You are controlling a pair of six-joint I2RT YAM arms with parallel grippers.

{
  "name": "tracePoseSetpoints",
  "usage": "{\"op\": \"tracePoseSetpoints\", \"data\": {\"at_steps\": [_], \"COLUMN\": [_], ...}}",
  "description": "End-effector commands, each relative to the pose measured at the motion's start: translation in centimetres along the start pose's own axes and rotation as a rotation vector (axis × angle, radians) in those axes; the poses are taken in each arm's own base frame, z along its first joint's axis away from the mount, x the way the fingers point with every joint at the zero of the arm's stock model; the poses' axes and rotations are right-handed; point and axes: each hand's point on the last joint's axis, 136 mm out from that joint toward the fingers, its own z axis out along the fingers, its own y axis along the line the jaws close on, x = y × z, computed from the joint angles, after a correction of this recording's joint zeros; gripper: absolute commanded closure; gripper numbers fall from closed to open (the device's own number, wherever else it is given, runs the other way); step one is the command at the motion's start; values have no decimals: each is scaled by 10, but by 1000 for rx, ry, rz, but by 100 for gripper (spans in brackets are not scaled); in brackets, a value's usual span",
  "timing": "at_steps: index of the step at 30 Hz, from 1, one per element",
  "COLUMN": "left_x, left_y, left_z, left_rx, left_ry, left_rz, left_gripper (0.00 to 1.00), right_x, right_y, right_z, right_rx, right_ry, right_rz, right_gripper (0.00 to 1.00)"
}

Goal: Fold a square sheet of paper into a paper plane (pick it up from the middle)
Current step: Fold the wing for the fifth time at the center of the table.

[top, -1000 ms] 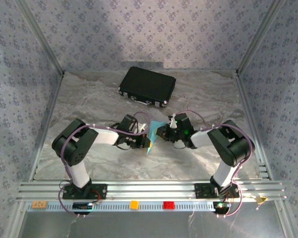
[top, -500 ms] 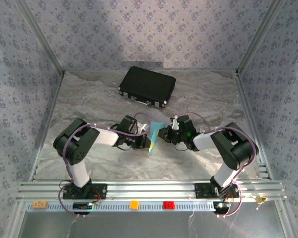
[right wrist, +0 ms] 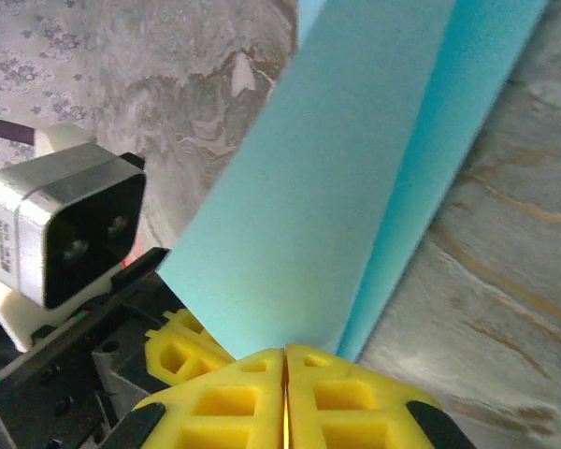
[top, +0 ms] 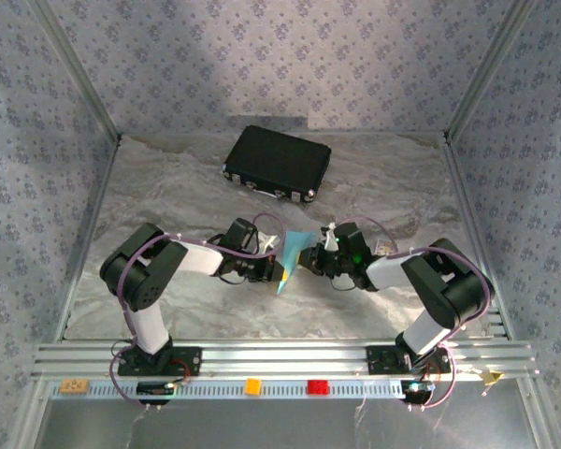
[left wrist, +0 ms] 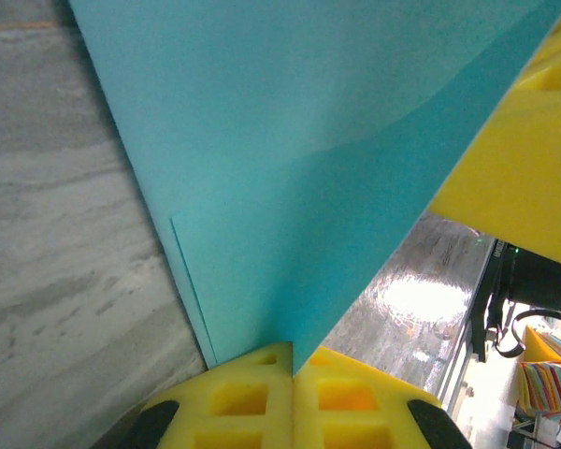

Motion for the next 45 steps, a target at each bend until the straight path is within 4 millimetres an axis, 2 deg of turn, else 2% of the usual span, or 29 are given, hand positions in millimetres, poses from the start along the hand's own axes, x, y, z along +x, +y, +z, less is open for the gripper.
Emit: {"op": "tracePoseSetpoints", "data": {"at_steps": [1,7,14,22,26,29,34,42,45], "left_x": [14,12,13,12,13,14,16,21,21], "left_y": [21,28,30,29,29,29,33,37,39], "left_z": [-1,-9,-9,-6,-1,0,2,5,5], "left_rx": [-44,-44,-53,-39,-24,-26,-37,-66,-71], "left_ry": [12,-31,-32,-10,13,23,44,80,81], "left_rz": [-86,-143,-170,-179,-187,-193,-209,-226,-232], "left_gripper": [100,100,100,100,100,100,100,100,100], "right_x": [-5,-9,-12,-12,-5,-1,-5,-7,-7], "right_y": [10,8,6,11,17,13,10,13,2], "right_z": [10,22,30,22,19,24,30,27,30], "right_rx": [-22,-37,-39,-44,-32,13,42,74,113], "right_ry": [27,50,58,36,48,62,56,50,59], "right_rz": [-34,-25,-15,-21,-50,-65,-56,-76,-56], "right_gripper": [90,90,90,90,90,90,89,89,89]}}
